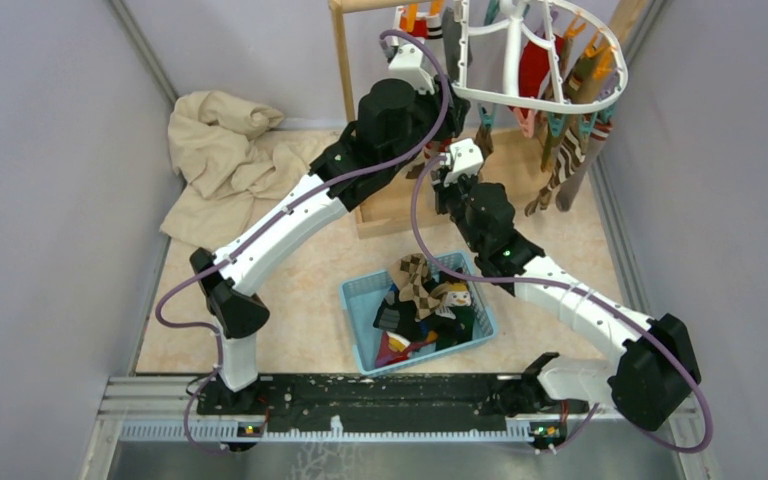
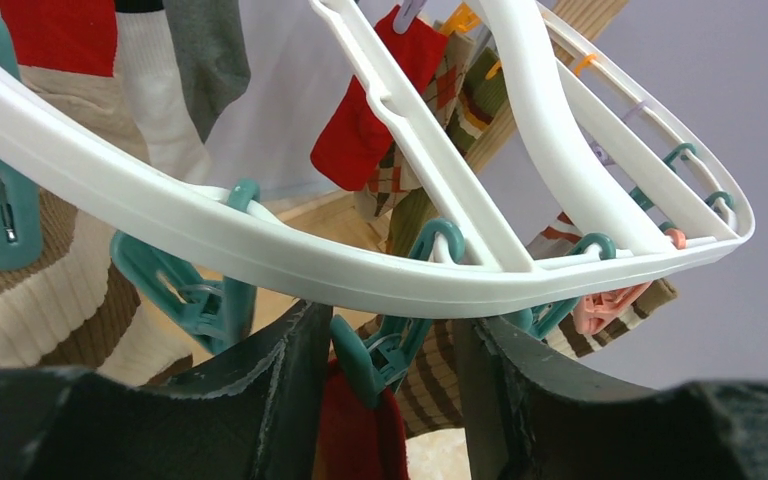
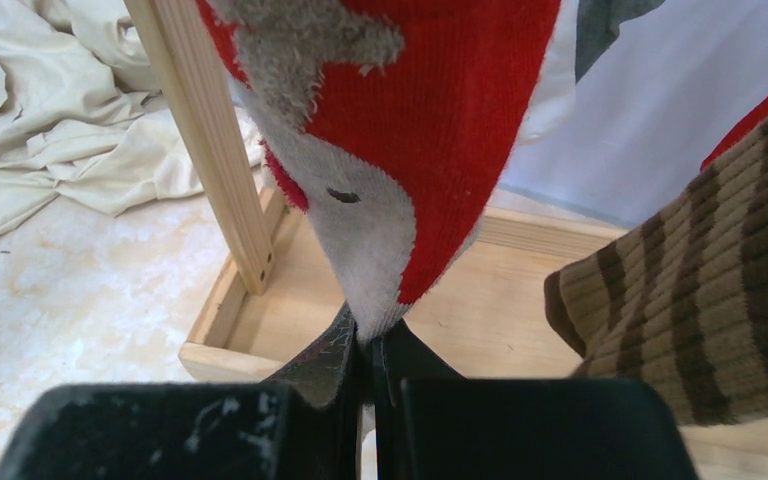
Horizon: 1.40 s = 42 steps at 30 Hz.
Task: Remove the socks clipped to the hanger
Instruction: Remove the sock from the hanger.
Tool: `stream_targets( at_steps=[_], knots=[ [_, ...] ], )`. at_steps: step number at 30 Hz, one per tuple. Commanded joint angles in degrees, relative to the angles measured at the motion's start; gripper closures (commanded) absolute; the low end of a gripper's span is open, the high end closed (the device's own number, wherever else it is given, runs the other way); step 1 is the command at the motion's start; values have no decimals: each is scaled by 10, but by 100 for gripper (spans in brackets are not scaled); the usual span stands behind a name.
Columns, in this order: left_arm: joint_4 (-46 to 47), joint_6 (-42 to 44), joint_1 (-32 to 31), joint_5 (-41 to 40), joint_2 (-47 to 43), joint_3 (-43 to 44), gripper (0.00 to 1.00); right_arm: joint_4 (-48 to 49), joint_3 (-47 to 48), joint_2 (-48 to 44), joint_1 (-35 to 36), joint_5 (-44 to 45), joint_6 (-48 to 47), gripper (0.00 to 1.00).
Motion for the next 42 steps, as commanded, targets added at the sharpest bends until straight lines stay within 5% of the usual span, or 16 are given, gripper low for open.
stream_targets(
  at_steps=[1,23,42],
  knots=[
    [0,14,-5,-18,9,26,48,20,26,-3,8,7,-5,100],
    [1,20,-4,0,11,41,81,11,2,-35,7,17,-4,100],
    [7,15,0,16,11,42,85,-57,-60,-128,8,-11,53,100]
  ],
)
